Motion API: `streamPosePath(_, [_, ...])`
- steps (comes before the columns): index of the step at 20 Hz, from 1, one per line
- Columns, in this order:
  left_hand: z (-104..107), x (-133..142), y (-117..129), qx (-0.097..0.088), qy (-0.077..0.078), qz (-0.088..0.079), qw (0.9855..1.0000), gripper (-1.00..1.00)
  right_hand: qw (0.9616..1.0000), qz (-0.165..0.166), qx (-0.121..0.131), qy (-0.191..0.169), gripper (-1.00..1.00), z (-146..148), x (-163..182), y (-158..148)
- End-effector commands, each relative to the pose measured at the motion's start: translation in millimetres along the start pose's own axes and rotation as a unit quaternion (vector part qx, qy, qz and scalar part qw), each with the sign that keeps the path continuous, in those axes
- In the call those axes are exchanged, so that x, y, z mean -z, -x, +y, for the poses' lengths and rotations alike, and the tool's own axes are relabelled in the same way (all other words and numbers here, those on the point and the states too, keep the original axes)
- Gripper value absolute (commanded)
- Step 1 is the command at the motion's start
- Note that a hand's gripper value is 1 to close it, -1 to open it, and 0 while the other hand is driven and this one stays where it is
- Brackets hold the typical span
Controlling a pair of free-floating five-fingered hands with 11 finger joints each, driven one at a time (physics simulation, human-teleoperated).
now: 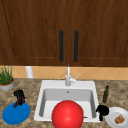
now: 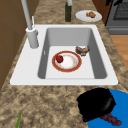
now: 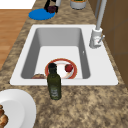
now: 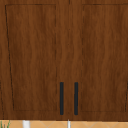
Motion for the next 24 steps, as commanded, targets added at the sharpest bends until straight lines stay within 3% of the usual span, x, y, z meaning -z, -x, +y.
streamPosePath(1, [18, 9, -14, -0.001, -0.003, -0.002, 1.0, 1.0, 1.0, 0.0, 0.0, 0.0, 0.0, 0, 0, 0])
streamPosePath(5, [31, 29, -28, 0.013, -0.004, -0.002, 0.9999, 1.0, 1.0, 0.0, 0.0, 0.0, 0.0, 0, 0, 0])
streamPosePath(11, [39, 65, -55, 0.015, -0.008, 0.009, 0.9998, 1.0, 1.0, 0.0, 0.0, 0.0, 0.0, 0, 0, 0])
streamPosePath(18, [31, 101, -91, 0.013, 0.017, 0.021, 0.9996, 1.0, 1.0, 0.0, 0.0, 0.0, 0.0, 0, 0, 0])
streamPosePath(24, [25, 140, -111, 0.007, 0.01, 0.016, 0.9998, 1.0, 1.0, 0.0, 0.0, 0.0, 0.0, 0, 0, 0])
